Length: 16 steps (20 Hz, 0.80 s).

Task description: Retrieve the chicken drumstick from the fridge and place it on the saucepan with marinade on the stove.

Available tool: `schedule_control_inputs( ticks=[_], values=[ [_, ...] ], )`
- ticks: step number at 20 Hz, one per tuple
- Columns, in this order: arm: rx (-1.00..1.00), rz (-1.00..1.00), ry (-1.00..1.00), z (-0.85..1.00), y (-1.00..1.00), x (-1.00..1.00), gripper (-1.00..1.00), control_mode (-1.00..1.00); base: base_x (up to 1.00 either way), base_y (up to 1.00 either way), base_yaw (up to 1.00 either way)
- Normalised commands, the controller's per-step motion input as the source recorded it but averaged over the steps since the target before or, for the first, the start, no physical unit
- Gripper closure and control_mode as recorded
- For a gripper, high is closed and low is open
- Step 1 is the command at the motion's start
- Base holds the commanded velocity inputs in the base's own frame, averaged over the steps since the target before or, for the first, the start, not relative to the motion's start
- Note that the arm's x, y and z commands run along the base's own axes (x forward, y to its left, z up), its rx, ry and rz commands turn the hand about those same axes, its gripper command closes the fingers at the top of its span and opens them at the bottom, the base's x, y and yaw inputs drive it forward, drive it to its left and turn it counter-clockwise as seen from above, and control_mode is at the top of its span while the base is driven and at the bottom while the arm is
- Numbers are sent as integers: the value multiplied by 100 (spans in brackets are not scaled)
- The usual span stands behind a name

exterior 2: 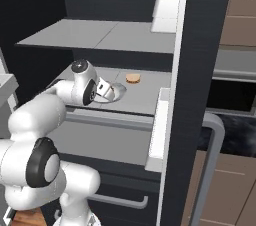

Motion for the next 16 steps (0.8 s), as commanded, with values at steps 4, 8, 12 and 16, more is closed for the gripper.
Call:
schedule_control_inputs(
  ticks=[4, 8, 12, 16],
  values=[
    [8, -11, 0, -1, 0, 18, -100, -100, 0, 0, 0],
    [8, -10, 0, -6, 0, 18, -100, -100, 0, 0, 0],
    [8, -10, 0, -6, 0, 24, -100, -100, 0, 0, 0],
    [7, -9, 0, -12, 2, 28, -100, -100, 0, 0, 0]
  ],
)
